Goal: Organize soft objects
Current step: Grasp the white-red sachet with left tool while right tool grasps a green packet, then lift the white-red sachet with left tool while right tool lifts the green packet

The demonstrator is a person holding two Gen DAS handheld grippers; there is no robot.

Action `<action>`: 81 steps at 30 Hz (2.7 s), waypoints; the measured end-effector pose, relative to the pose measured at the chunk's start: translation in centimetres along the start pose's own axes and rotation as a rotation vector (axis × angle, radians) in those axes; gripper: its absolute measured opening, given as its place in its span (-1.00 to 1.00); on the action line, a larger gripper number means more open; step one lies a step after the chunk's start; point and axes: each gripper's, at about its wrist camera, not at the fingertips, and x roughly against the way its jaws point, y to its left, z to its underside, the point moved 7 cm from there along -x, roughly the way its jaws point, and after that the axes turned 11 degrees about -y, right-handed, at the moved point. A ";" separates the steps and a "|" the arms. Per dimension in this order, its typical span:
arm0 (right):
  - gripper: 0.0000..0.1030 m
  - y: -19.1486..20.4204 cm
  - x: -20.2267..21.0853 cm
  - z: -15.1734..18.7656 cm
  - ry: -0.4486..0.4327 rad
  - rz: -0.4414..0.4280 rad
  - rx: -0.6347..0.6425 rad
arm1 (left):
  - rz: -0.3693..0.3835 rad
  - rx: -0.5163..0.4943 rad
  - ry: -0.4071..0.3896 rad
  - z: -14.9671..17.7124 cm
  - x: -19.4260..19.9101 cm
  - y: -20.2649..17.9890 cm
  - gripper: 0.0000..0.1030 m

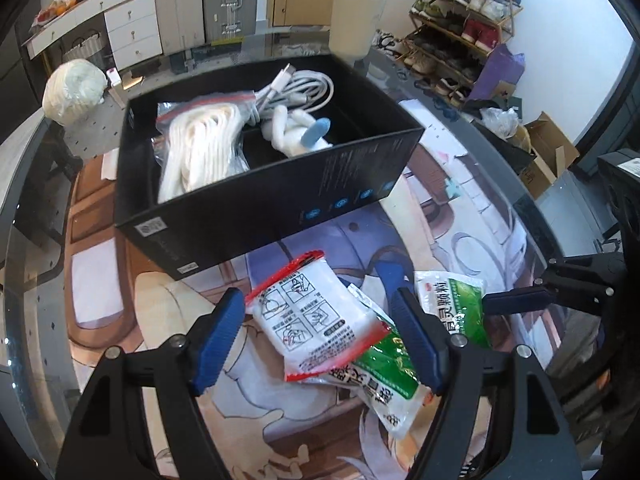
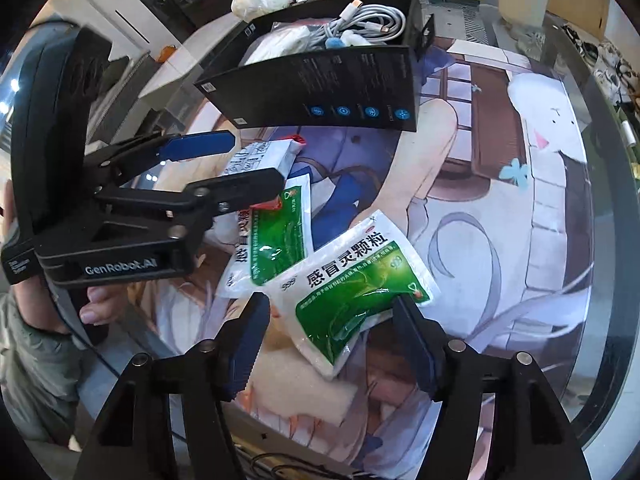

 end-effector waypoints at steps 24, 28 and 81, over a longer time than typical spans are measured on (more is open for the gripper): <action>0.14 -0.1 -5.1 -7.7 -0.029 0.223 0.175 | -0.101 -0.016 0.063 1.9 -0.1 4.9 0.44; 0.25 0.9 -6.0 -8.1 -0.043 0.223 0.216 | -0.109 -0.005 0.073 2.4 -0.5 5.2 0.14; -0.75 7.4 13.5 -9.9 -0.952 0.118 0.303 | -0.084 -0.021 -0.760 -6.2 16.2 5.2 -0.15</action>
